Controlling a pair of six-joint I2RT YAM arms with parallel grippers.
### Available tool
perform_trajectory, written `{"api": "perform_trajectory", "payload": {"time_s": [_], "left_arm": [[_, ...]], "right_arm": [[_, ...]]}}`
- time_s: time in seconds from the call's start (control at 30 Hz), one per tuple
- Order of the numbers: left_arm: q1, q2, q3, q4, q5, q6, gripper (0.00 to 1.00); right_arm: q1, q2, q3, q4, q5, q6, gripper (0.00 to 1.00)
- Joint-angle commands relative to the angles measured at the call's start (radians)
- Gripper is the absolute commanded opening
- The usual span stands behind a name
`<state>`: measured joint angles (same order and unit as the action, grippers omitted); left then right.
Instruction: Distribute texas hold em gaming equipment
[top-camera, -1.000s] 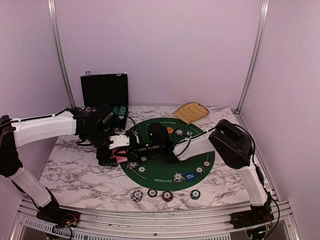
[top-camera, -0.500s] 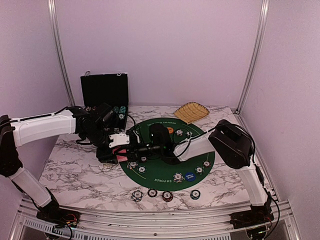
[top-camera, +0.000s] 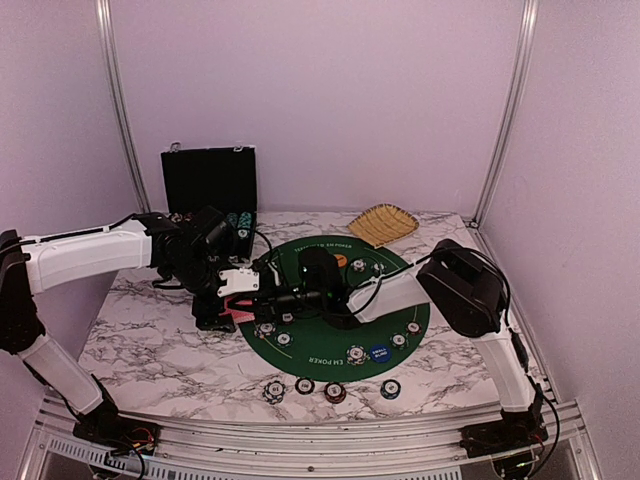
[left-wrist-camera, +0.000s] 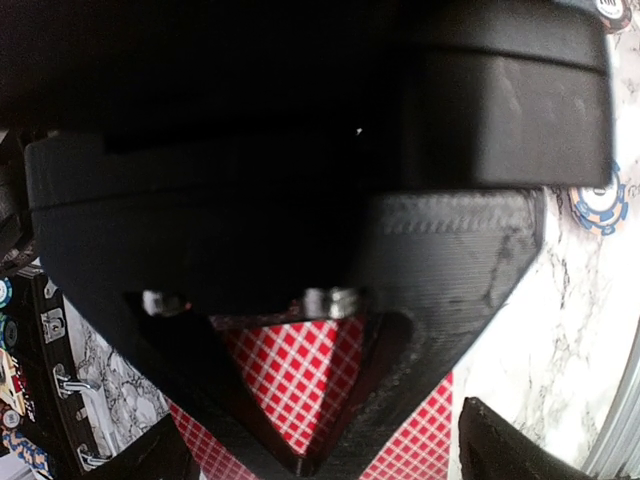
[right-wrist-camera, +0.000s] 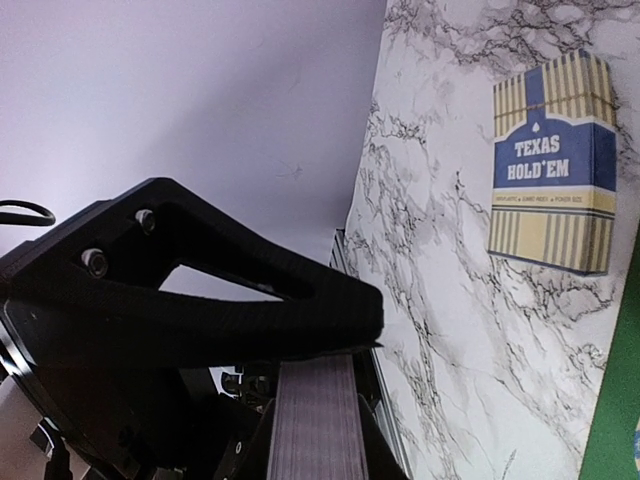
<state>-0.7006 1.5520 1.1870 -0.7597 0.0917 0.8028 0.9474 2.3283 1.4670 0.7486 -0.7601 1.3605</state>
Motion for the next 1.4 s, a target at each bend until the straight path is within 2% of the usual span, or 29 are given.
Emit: {"api": "perform_trajectory", "payload": {"time_s": [0.0,0.13,0.17,0.27,0.37,0.97,1.13,1.37], "left_arm": [[-0.004,0.016,-0.014,-0.009,-0.016,0.024,0.86],[-0.004,0.011,-0.019,-0.005,-0.018,0.029,0.79],[-0.003,0.010,-0.021,-0.004,-0.019,0.029,0.80],[-0.002,0.018,-0.034,0.006,-0.038,0.022,0.95],[-0.002,0.013,-0.051,0.034,-0.048,0.025,0.98],[0.013,0.020,-0.046,0.039,0.011,0.039,0.99],[0.022,0.024,-0.038,0.028,0.027,0.042,0.90],[0.028,0.011,-0.021,0.005,0.055,0.030,0.71]], "right_arm": [[0.008,-0.005,0.000,0.066,-0.014,0.005,0.03],[0.008,0.003,-0.009,0.075,-0.014,0.013,0.03],[0.008,0.005,-0.010,0.083,-0.015,0.018,0.03],[0.010,0.006,-0.006,0.097,-0.016,0.026,0.03],[0.011,0.003,-0.004,0.091,-0.018,0.022,0.03],[0.011,0.004,0.006,0.098,-0.044,0.021,0.02],[0.010,0.010,0.012,0.098,-0.047,0.022,0.02],[0.007,0.023,0.023,0.074,-0.037,0.015,0.01]]}}
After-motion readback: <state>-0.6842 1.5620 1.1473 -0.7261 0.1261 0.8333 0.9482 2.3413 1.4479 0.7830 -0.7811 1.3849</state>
